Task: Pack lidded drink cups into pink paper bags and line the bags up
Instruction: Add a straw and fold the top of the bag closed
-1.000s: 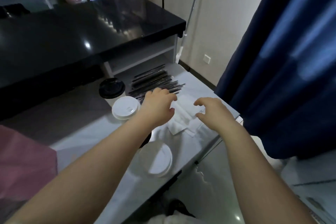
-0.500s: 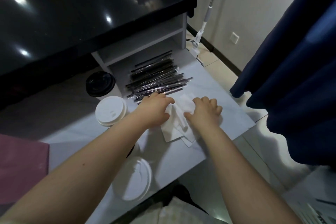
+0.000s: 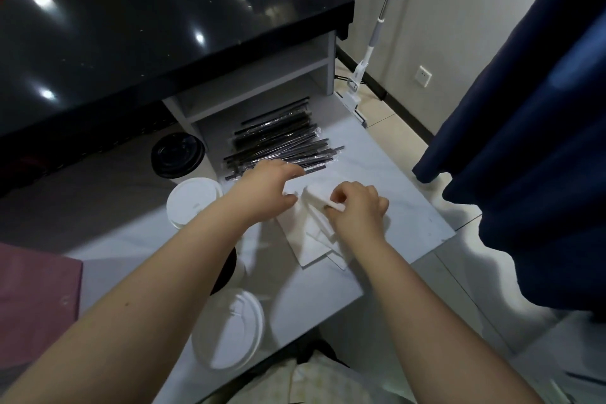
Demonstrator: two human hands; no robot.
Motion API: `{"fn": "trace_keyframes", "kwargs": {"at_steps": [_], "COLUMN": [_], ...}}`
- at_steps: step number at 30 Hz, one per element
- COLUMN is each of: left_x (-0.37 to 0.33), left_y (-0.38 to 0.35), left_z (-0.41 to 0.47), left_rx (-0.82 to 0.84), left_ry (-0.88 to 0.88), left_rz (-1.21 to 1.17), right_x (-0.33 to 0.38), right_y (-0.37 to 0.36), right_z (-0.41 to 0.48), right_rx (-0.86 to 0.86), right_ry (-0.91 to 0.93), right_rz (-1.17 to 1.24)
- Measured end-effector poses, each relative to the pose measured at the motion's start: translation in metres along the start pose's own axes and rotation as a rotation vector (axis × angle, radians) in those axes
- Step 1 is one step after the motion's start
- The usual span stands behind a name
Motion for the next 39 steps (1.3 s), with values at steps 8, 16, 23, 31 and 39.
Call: {"fn": "trace_keyframes", "kwargs": {"at_steps": [8, 16, 23, 31, 39], "left_x": [-0.003, 0.019, 0.052, 0.146, 0.293], "left_y": [0.012, 0.044, 0.094, 0.147, 0.142], "left_z": [-0.016, -0.057, -0.119, -0.263, -0.409], "left_rx": [-0.153, -0.327, -0.497, -0.651, -0.696], "left_ry": [0.018, 0.032, 0.051, 0.115, 0.272], "left_rz": [0.038, -0.012, -0.001, 0.004, -0.165], "right_x": [0.022, 0.073, 0.161, 0.323, 0.452], "right_y": [0.035, 0.072, 0.087, 0.066, -0.013], "right_z": [0.009, 0.002, -0.026, -0.102, -0.187], "right_rx": [0.127, 0.071, 0.049, 0.146, 0.271], "right_ry": [-0.075, 0.032, 0.154, 0.41, 0.566], "right_rz": [0.384, 0.473, 0.58, 0.636, 0.668]}}
Point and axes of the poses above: each hand's wrist, its own z-axis towards the middle knuckle, its own y-axis out of the back of the hand, x = y × z, the point moved 3 cm from there along z, towards the middle knuckle, and after that the axes turned 4 degrees about x, right-handed, at the moved point
